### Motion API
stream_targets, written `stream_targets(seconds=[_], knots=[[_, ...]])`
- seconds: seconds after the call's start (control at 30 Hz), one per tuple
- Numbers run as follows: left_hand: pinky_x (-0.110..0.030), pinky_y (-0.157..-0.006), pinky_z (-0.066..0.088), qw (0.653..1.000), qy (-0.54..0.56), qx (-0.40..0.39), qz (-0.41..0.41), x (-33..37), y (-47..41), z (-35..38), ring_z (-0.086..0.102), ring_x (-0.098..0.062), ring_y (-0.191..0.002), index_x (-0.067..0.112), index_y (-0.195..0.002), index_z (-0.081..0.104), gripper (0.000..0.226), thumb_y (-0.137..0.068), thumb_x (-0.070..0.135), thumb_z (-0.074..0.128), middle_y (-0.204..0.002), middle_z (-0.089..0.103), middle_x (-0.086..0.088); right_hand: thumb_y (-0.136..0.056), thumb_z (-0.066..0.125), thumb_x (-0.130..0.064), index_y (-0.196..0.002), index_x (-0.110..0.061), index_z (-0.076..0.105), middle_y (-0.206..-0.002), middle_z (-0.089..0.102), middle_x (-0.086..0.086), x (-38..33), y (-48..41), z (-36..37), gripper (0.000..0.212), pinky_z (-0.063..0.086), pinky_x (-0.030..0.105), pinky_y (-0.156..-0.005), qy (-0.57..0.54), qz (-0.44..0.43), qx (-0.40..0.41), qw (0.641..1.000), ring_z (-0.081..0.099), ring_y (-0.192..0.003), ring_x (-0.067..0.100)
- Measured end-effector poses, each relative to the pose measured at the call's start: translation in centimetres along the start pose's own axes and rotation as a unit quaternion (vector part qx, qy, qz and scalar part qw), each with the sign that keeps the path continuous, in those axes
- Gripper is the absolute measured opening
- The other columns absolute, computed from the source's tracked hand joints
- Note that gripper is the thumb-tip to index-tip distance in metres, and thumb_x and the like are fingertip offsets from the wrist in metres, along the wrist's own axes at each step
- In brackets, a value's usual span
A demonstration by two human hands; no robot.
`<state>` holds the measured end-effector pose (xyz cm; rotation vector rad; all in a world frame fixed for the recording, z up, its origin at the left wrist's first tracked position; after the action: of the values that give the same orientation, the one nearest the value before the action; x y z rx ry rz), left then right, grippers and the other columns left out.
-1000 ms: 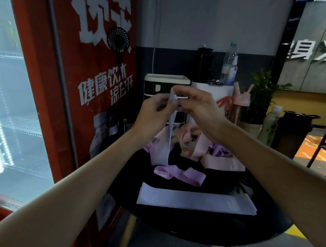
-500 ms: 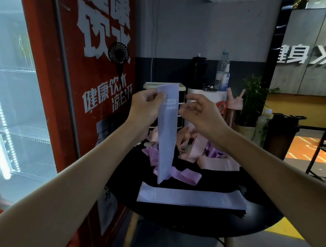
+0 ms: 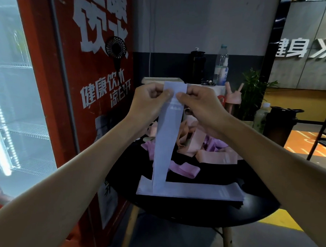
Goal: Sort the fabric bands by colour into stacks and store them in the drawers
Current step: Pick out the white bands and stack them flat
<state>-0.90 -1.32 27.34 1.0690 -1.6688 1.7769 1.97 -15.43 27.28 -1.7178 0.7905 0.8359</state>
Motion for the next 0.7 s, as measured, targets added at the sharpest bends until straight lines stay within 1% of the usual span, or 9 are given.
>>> stream_targets(seconds=[0.07, 0.13, 0.2, 0.3, 0.37, 0.47, 0.53, 0.63, 0.7], knots=[[-0.026, -0.066, 0.054, 0.999, 0.012, 0.002, -0.047, -1.6, 0.7, 0.4, 0.069, -0.012, -0.077, 0.009, -0.099, 0.064, 0.012, -0.095, 0.02, 0.066, -0.086, 0.072, -0.002, -0.095, 0.058, -0.017, -0.103, 0.005, 0.063, -0.104, 0.066, 0.029, 0.3, -0.1, -0.2, 0.024, 0.057, 0.046, -0.086, -0.002, 0.004, 0.01, 1.0, 0.068, -0.093, 0.036], [-0.026, -0.066, 0.057, 0.99, 0.041, -0.051, -0.122, -4.2, 2.3, 1.9, 0.073, -0.016, -0.084, 0.009, -0.115, 0.059, 0.027, -0.092, 0.019, 0.07, -0.099, 0.075, -0.005, -0.096, 0.056, -0.015, -0.104, 0.002, 0.064, -0.102, 0.069, 0.021, 0.3, 0.0, -0.6, 0.02, 0.056, 0.052, -0.087, -0.003, 0.001, 0.028, 1.0, 0.068, -0.097, 0.034], [-0.033, -0.078, 0.06, 0.978, 0.039, -0.124, -0.164, -6.9, 4.2, 3.5, 0.073, -0.022, -0.097, 0.011, -0.123, 0.057, 0.037, -0.089, 0.011, 0.071, -0.11, 0.074, -0.009, -0.095, 0.056, -0.013, -0.103, -0.003, 0.063, -0.1, 0.071, 0.014, 0.3, 0.0, -1.3, 0.015, 0.057, 0.048, -0.086, -0.004, -0.002, 0.056, 0.998, 0.07, -0.094, 0.028], [-0.04, -0.094, 0.056, 0.967, -0.002, -0.174, -0.186, -10.0, 6.2, 4.4, 0.071, -0.02, -0.104, 0.011, -0.123, 0.064, 0.033, -0.091, 0.009, 0.069, -0.114, 0.073, -0.005, -0.093, 0.058, -0.009, -0.102, -0.006, 0.06, -0.101, 0.069, 0.016, 0.6, -0.1, -2.9, 0.01, 0.059, 0.045, -0.082, 0.012, -0.007, 0.097, 0.995, 0.069, -0.092, 0.029], [-0.039, -0.088, 0.058, 0.96, 0.008, -0.194, -0.202, -11.0, 7.3, 4.6, 0.072, -0.02, -0.096, 0.011, -0.12, 0.067, 0.027, -0.094, 0.014, 0.066, -0.107, 0.075, -0.004, -0.09, 0.059, -0.003, -0.103, -0.011, 0.054, -0.106, 0.065, 0.017, 1.3, 0.0, -4.2, 0.016, 0.059, 0.039, -0.075, 0.012, -0.007, 0.113, 0.994, 0.068, -0.091, 0.028], [-0.029, -0.067, 0.056, 0.95, 0.047, -0.212, -0.224, -11.4, 8.6, 4.7, 0.071, -0.016, -0.079, 0.015, -0.105, 0.07, 0.012, -0.095, 0.014, 0.064, -0.091, 0.075, -0.004, -0.088, 0.06, 0.002, -0.109, -0.017, 0.048, -0.107, 0.062, 0.016, 3.1, 0.6, -6.1, 0.032, 0.059, 0.039, -0.07, -0.007, 0.011, 0.128, 0.992, 0.066, -0.09, 0.028], [-0.03, -0.069, 0.056, 0.942, 0.064, -0.22, -0.244, -12.1, 9.3, 4.3, 0.07, -0.017, -0.077, 0.016, -0.101, 0.068, 0.01, -0.094, 0.011, 0.065, -0.09, 0.074, -0.009, -0.086, 0.062, 0.006, -0.111, -0.016, 0.048, -0.107, 0.059, 0.01, 4.2, 1.4, -7.6, 0.036, 0.06, 0.046, -0.074, 0.007, 0.025, 0.151, 0.988, 0.065, -0.087, 0.024], [-0.039, -0.083, 0.053, 0.929, 0.078, -0.235, -0.276, -13.3, 10.3, 3.4, 0.068, -0.025, -0.088, 0.013, -0.117, 0.063, 0.027, -0.09, 0.011, 0.07, -0.099, 0.071, -0.019, -0.083, 0.063, 0.009, -0.09, -0.024, 0.049, -0.125, 0.057, 0.022, 5.9, 2.7, -9.9, 0.037, 0.06, 0.05, -0.069, 0.031, 0.038, 0.185, 0.982, 0.068, -0.087, 0.025], [-0.043, -0.089, 0.051, 0.922, 0.076, -0.234, -0.3, -14.1, 10.8, 2.5, 0.067, -0.029, -0.096, 0.013, -0.123, 0.059, 0.038, -0.087, 0.011, 0.073, -0.107, 0.069, -0.024, -0.081, 0.063, 0.01, -0.083, -0.023, 0.047, -0.115, 0.061, 0.026, 7.4, 3.8, -11.2, 0.037, 0.06, 0.051, -0.065, 0.054, 0.051, 0.203, 0.976, 0.066, -0.081, 0.03]])
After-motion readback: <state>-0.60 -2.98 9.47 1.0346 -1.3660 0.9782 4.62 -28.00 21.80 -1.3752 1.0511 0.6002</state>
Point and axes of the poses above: each hand's wrist, its own y-axis away from the middle knuckle, its own z-axis out of the palm, x = y × z, the point moved 10 cm from there along -y, towards the middle knuckle
